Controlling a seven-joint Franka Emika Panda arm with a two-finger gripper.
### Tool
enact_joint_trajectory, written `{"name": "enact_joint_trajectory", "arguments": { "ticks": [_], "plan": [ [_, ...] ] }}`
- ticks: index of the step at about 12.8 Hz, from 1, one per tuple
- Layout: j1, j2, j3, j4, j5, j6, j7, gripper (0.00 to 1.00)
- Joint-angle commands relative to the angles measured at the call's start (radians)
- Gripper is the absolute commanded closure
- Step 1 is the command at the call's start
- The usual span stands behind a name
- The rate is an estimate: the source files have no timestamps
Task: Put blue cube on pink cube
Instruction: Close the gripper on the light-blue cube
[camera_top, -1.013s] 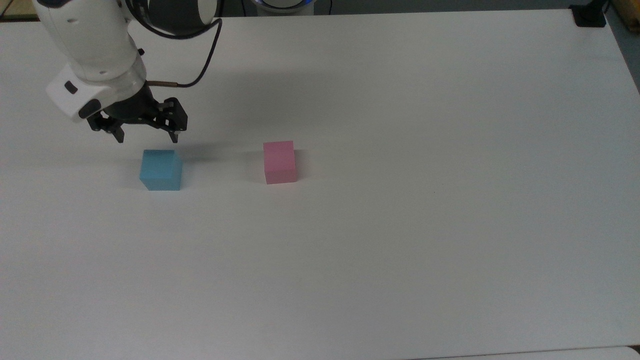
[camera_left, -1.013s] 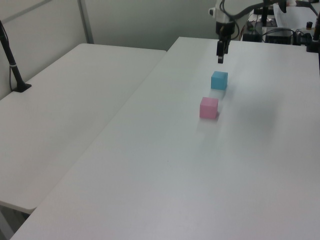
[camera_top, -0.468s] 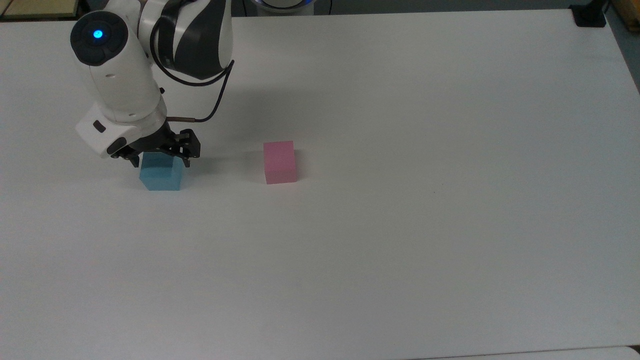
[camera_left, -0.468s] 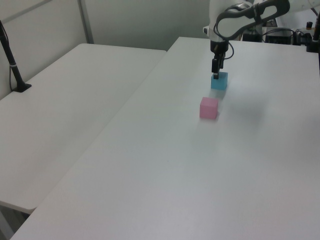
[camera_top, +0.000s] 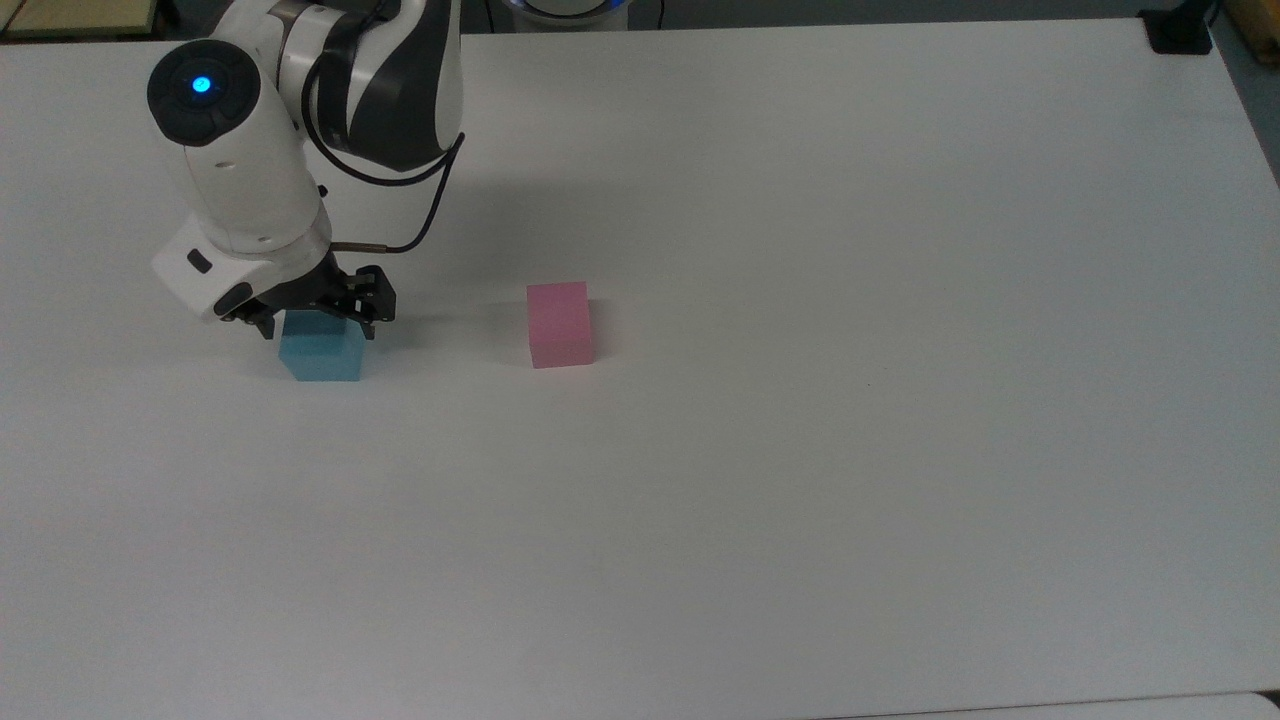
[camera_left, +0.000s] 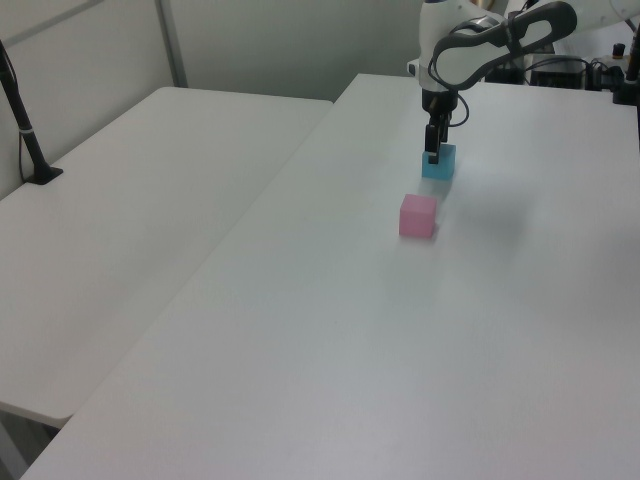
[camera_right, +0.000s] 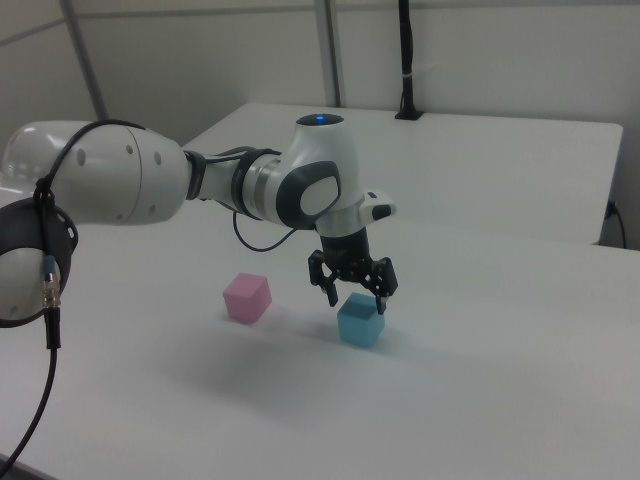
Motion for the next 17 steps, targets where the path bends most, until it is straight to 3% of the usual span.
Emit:
{"name": "enact_joint_trajectory", "arguments": {
  "ticks": [1, 8, 10, 12, 15, 17],
  "plan": [
    [0.003, -0.019, -0.012, -0.025, -0.02, 0.018, 0.021, 0.0],
    [0.0, 0.025, -0.01, -0.043, -0.009, 0.053, 0.035, 0.01],
    [-0.002, 0.024, -0.01, -0.046, -0.002, 0.057, 0.044, 0.54],
    [-0.006, 0.021, -0.01, -0.043, 0.0, 0.055, 0.043, 0.78],
    [-0.01, -0.023, -0.01, -0.009, -0.002, 0.016, 0.039, 0.78],
    [-0.01, -0.098, -0.01, 0.027, 0.006, -0.099, 0.039, 0.78]
  ]
}}
